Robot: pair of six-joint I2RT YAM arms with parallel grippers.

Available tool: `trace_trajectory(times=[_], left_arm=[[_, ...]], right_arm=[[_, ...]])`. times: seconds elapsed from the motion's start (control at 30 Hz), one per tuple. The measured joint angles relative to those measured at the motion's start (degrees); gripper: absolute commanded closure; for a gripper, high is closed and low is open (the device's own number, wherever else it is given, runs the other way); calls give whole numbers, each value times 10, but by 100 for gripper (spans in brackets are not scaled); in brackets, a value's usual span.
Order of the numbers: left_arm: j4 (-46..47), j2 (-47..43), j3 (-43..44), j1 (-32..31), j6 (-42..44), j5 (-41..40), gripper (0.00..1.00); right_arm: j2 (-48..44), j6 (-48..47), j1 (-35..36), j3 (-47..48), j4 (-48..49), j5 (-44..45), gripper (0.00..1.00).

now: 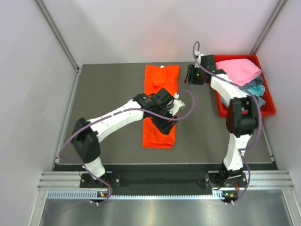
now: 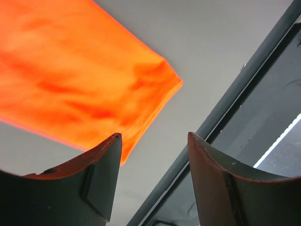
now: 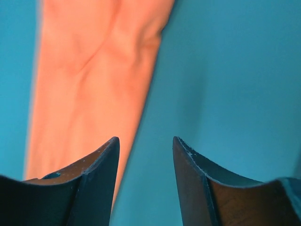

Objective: Fold and stack the t-shirts
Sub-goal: Fold the tshirt

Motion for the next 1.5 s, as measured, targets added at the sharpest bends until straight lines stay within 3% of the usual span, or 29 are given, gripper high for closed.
trace_trajectory(times=[0.13, 0.23, 0.37, 0.43, 0.6, 0.87, 1.27, 1.5], left_arm=[[5, -71, -37, 39, -12, -5, 38], [16, -86, -89, 144, -57, 19, 40], [39, -67, -172, 263, -131, 52, 40], [41, -64, -211, 288, -158, 70, 40], [70, -74, -298, 290, -211, 126, 37], [154, -123, -418, 292, -283, 180, 37], [234, -66, -427, 293, -347, 226, 48], [250, -59, -424, 293, -352, 227, 57]], right_arm=[[-129, 13, -5, -98, -20, -59, 53], [-198, 52, -5, -204, -15, -126, 55], [-218, 123, -4, -381, 8, -201, 56], [-214, 149, 0, -451, -7, -220, 57], [-214, 176, 7, -504, -15, -259, 58], [-214, 224, 38, -544, 53, -313, 59], [-200, 277, 113, -556, 126, -329, 60], [-193, 290, 130, -556, 139, -325, 69]])
